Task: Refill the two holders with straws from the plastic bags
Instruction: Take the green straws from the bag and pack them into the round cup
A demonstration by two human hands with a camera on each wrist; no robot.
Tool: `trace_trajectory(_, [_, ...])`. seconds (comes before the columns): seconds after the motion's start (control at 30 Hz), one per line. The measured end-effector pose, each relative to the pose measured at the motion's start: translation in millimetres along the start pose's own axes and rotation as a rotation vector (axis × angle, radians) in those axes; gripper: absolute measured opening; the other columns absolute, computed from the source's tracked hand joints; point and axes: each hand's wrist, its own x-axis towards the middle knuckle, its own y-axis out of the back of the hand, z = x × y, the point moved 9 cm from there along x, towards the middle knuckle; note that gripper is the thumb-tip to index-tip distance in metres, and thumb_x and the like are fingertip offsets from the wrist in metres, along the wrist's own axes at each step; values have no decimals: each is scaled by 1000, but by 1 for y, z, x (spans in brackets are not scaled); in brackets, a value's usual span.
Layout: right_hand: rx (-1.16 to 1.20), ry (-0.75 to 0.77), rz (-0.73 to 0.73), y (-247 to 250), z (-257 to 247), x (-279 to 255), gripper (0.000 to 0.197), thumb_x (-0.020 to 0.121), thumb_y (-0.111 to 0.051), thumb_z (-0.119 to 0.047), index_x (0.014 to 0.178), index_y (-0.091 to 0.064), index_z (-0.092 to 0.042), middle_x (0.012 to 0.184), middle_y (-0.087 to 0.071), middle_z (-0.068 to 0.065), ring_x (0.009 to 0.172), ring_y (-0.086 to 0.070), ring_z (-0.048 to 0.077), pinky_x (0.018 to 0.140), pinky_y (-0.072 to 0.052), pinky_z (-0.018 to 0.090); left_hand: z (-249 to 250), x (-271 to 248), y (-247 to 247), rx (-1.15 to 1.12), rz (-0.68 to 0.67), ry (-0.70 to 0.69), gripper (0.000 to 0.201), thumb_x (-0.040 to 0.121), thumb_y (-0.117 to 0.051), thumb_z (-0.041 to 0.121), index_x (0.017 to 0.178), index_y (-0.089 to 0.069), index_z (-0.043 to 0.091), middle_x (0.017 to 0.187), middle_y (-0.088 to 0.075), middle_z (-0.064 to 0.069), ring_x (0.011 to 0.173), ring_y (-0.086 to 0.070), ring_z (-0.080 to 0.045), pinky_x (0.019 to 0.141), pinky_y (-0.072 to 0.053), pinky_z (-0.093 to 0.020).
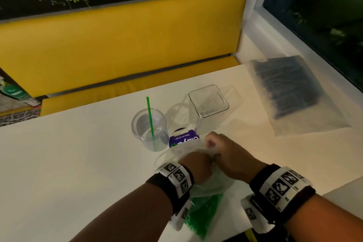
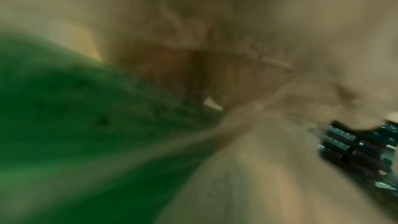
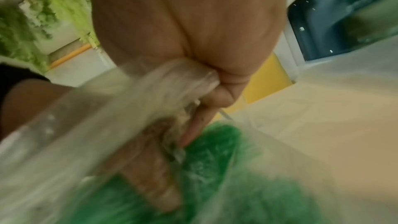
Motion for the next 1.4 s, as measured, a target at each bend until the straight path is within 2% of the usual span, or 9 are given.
trace_trajectory(0.2, [-179,45,144,19,2,-6,32,79,-50,0,85,-49,-31,107,-43,-6,65,-52,22,60,-49,37,-11,-6,-3,57,-27,-34,29,103,-43,23,125,-56,10,117,-62,-11,96,-55,-25,83,-40,-31])
trace_trajectory(0.3, [-267,40,45,1,-4,-7,5,86,-50,-27,87,-53,-30,96,-47,-7,73,-55,20,64,-48,34,-8,-11,-1,92,-31,-81,30,101,-44,20,124,-58,6,121,-63,-14,109,-60,-32,91,-45,-36])
trace_trajectory(0.4, [-203,-100,53,3,4,-5,29,78,-51,-56,88,-53,-29,84,-54,-6,73,-56,15,64,-44,32,-9,-11,3,18,39,-131,22,99,-44,17,105,-64,9,106,-66,-9,89,-58,-23,83,-46,-30])
trace_trajectory(0.57, [-48,-50,46,14,4,-6,10,92,-54,-24,89,-48,-31,66,-58,-2,59,-52,14,54,-38,28,-11,-13,17,15,176,-179,18,102,-42,29,110,-56,21,92,-52,9,86,-49,-9,76,-32,-21])
trace_trajectory(0.73, [263,-167,17,21,26,-1,9,93,-60,-19,87,-60,-26,63,-51,1,55,-46,16,48,-37,28,-7,-25,23,-121,104,-199,20,96,-47,42,94,-63,29,89,-64,8,83,-61,-15,82,-53,-31])
trace_trajectory(0.97, [157,-144,45,24,30,5,23,93,-53,-7,87,-64,-27,68,-59,-2,47,-44,1,44,-34,17,17,-27,33,-163,93,-203,22,98,-49,35,90,-63,20,81,-63,2,74,-59,-17,68,-45,-28])
trace_trajectory(1.13, [101,-206,168,29,47,3,42,82,-54,10,68,-59,-30,70,-62,-11,67,-57,10,56,-38,13,26,-63,72,-371,335,-311,12,88,-63,24,99,-57,25,81,-65,4,73,-61,-15,64,-48,-30])
trace_trajectory(1.27, [197,-272,135,17,53,1,22,91,-57,-5,74,-68,-14,67,-64,-3,59,-56,15,59,-44,25,6,-104,122,-803,495,-357,13,90,-72,18,95,-62,25,76,-67,-2,67,-65,-14,64,-58,-37])
trace_trajectory(1.4, [205,-304,11,4,40,2,26,93,-59,-27,92,-66,-2,90,-67,13,83,-62,23,73,-46,34,-40,-172,220,-1122,1019,-445,7,90,-69,3,90,-64,8,74,-65,-9,69,-63,-18,65,-54,-27])
